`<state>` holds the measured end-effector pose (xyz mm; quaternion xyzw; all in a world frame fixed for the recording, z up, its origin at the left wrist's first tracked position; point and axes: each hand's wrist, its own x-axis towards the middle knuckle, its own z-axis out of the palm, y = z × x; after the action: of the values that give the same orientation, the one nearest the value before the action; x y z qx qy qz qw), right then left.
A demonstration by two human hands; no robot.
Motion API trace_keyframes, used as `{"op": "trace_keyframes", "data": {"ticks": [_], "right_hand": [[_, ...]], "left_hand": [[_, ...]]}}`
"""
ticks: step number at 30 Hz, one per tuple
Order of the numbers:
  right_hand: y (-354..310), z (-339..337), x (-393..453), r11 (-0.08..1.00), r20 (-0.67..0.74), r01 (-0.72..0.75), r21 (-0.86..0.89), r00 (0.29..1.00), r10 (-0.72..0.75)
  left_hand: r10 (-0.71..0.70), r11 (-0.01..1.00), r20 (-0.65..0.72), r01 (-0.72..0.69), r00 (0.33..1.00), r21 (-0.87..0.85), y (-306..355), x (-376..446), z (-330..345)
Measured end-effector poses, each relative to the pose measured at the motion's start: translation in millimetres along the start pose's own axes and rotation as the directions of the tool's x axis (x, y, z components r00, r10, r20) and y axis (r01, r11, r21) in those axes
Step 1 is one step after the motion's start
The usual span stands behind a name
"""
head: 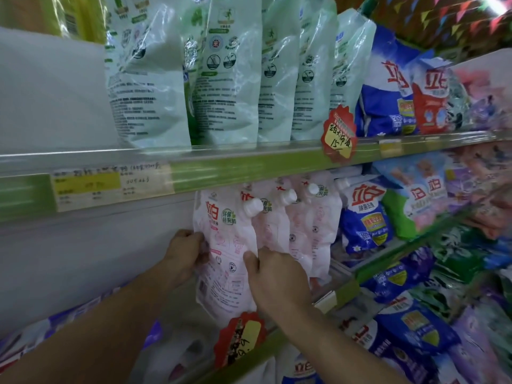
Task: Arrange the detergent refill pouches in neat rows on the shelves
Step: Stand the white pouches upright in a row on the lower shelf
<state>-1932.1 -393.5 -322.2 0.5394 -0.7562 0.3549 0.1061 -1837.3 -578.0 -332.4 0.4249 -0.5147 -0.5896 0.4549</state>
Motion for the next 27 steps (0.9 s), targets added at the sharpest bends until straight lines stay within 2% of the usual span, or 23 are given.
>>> {"op": "trace_keyframes", "data": {"ticks": [6, 13, 16, 18, 19, 21, 24, 27], "right_hand": [[-4, -6, 7, 0.999, -0.104, 0.048, 0.014, 0.993, -0.046], [-10, -4, 3, 1.000, -0.127, 0.029, -0.008, 0.991, -0.030], [-18, -8, -3, 0.994, -0.294, 0.047, 0.094, 0.956, -0.018], [-28, -9, -13, 0.968, -0.447, 0.153, 0.197, 0.893, -0.050], [-35, -8, -17, 0.948, -0.475, 0.222, 0.229, 0.875, -0.091], [-51, 0, -28, 0.914, -0.413, 0.312, 0.259, 0.891, -0.187], [-79, 20, -41, 0.908, -0.221, 0.338, 0.249, 0.932, -0.286], [-111, 44, -52, 0.886, -0.071, 0.427, 0.180, 0.904, -0.421]], "left_hand": [[0.019, 0.998, 0.114, -0.012, 0.993, -0.058, 19, -15, 2], [0.059, 0.998, 0.133, -0.057, 0.989, -0.020, 18, -22, -3], [0.066, 0.998, 0.130, -0.066, 0.989, -0.006, 23, -29, -15], [0.096, 0.993, 0.099, -0.102, 0.990, 0.062, 28, -33, -33], [0.108, 0.989, 0.074, -0.115, 0.991, 0.094, 30, -34, -45], [0.119, 0.980, 0.042, -0.124, 0.992, 0.152, 32, -39, -75], [0.142, 0.962, -0.014, -0.134, 0.990, 0.239, 33, -52, -127], [0.149, 0.929, -0.103, -0.104, 0.983, 0.354, 35, -66, -187]]}}
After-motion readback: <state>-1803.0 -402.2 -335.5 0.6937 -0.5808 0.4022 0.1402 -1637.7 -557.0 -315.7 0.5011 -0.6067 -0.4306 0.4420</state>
